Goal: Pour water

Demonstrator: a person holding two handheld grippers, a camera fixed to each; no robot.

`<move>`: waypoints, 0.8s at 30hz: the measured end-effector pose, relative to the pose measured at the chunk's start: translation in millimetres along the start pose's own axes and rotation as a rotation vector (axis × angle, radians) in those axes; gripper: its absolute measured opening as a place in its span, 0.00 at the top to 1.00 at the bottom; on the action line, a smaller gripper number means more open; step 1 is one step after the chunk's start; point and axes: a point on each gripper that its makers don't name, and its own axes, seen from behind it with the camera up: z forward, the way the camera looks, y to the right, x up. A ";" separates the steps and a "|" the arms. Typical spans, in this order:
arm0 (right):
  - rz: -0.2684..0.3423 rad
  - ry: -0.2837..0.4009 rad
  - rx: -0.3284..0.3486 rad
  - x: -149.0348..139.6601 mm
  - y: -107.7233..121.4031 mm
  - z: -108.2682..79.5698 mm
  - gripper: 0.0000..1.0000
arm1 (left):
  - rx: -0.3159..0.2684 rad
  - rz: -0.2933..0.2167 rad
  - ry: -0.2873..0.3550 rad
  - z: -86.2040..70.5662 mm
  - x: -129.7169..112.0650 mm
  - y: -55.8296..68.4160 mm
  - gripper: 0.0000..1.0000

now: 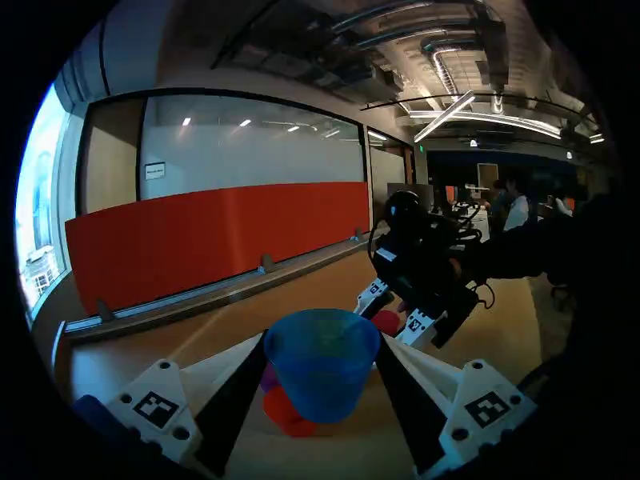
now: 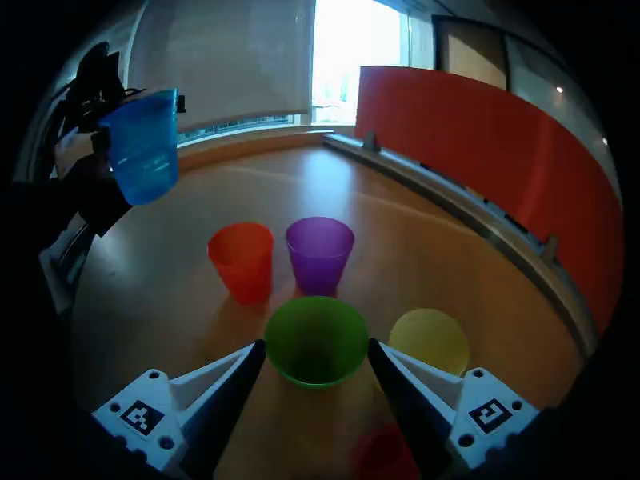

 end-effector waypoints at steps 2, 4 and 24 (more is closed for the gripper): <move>-0.001 -0.001 0.001 0.3 -0.6 3.5 0.01 | 0.001 -0.002 -0.001 0.2 -0.9 -0.6 0.11; -0.001 -0.002 0.003 0.6 -1.1 6.2 0.01 | 0.001 -0.003 -0.002 0.3 -2.0 -1.1 0.11; -0.012 0.026 0.008 4.4 -4.4 13.7 0.07 | 0.010 -0.007 -0.013 1.3 -7.0 -4.6 0.11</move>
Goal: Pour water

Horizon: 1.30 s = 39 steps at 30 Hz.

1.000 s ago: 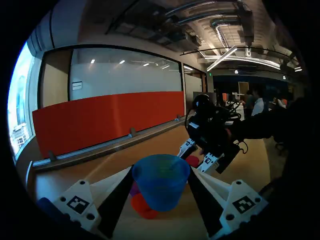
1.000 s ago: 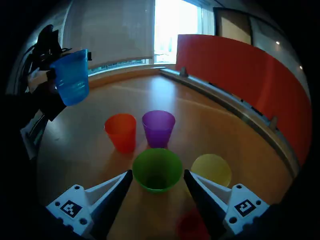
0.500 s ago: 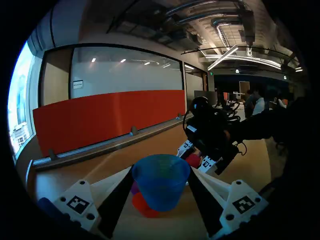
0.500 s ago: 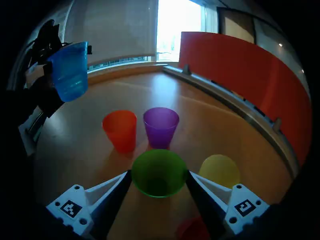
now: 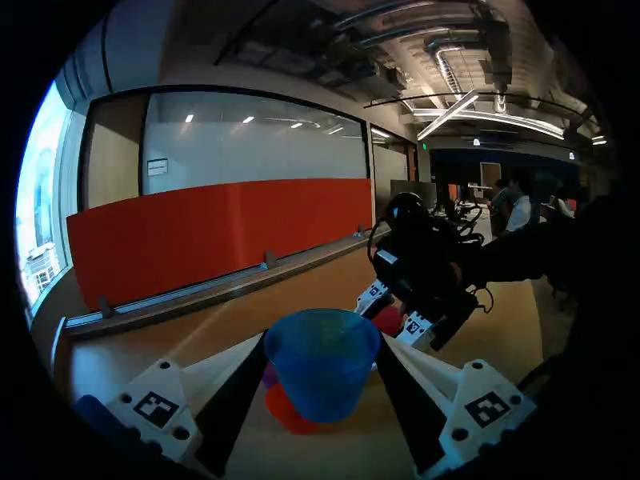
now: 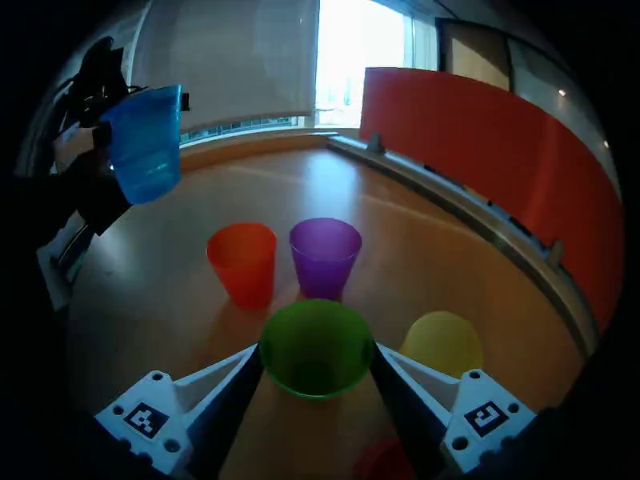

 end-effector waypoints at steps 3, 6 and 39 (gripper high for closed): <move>0.004 0.027 -0.001 8.4 -0.1 -5.5 0.07 | 0.002 0.001 -0.001 -0.2 0.4 0.5 0.11; 0.013 0.045 -0.004 14.2 0.1 -12.9 0.07 | 0.004 0.003 -0.002 -0.8 1.2 1.5 0.11; 0.003 0.316 -0.046 91.9 -43.6 -108.2 0.06 | 0.043 0.026 0.026 -23.4 20.9 16.1 0.11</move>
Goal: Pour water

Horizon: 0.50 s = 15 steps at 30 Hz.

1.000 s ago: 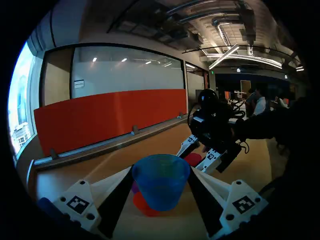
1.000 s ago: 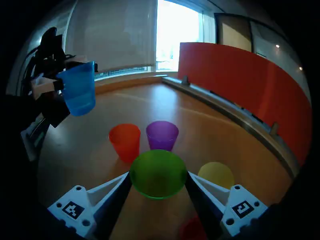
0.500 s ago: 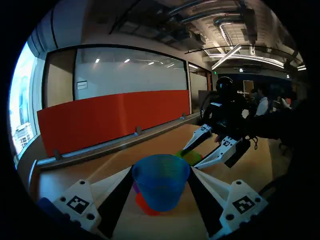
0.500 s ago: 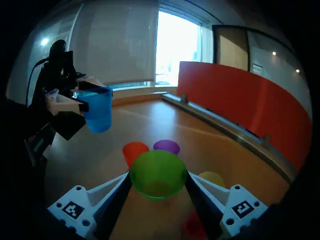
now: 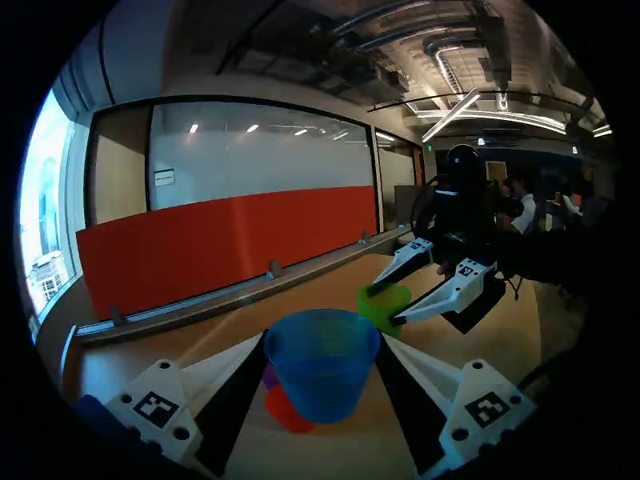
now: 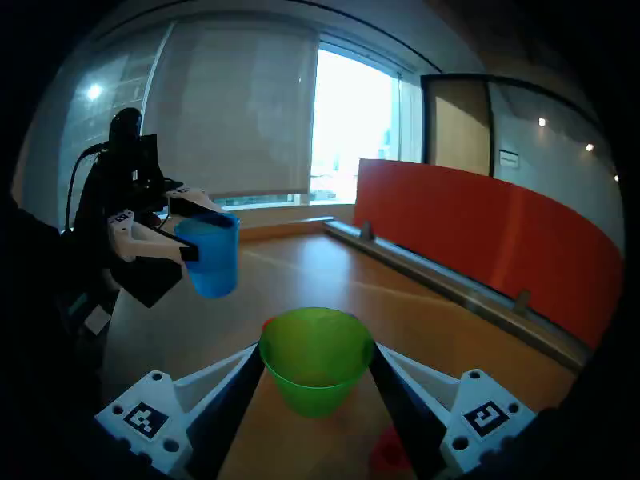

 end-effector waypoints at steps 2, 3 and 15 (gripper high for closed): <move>0.001 0.017 -0.003 4.8 -2.3 -3.2 0.06 | -0.002 0.001 0.006 -1.3 3.4 2.9 0.11; 0.001 0.025 -0.004 7.1 -3.4 -4.7 0.06 | -0.003 0.001 0.009 -1.9 5.0 4.3 0.11; 0.004 0.135 -0.011 34.9 -16.8 -18.4 0.06 | -0.007 0.010 0.029 -7.4 18.9 16.2 0.11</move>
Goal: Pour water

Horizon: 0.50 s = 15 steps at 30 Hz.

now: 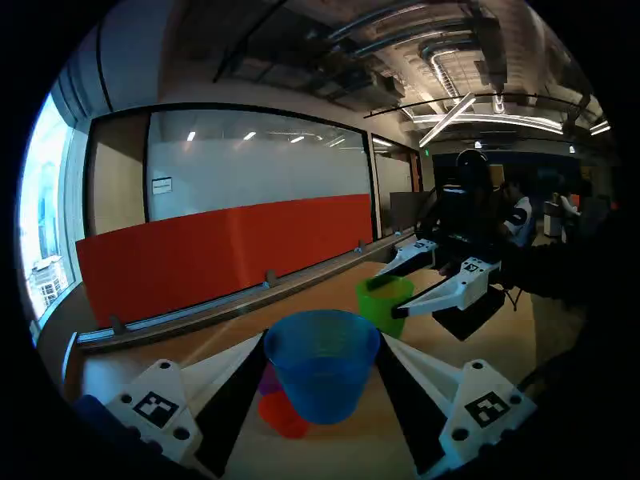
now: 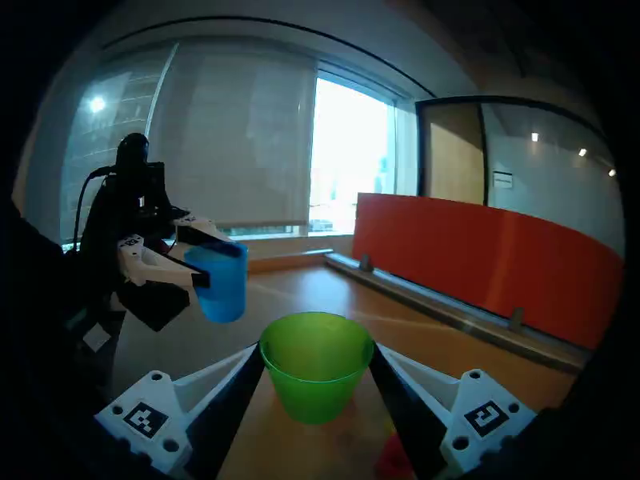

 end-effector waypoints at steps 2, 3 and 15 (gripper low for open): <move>0.001 0.014 0.000 4.2 -1.9 -0.9 0.06 | -0.002 0.000 0.002 -0.5 1.6 1.4 0.11; 0.001 0.021 0.000 6.3 -2.9 -1.4 0.06 | -0.003 0.000 0.002 -0.7 2.3 2.0 0.11; -0.006 0.062 0.006 18.6 -8.2 -7.4 0.06 | -0.004 0.015 0.013 0.8 10.6 3.1 0.11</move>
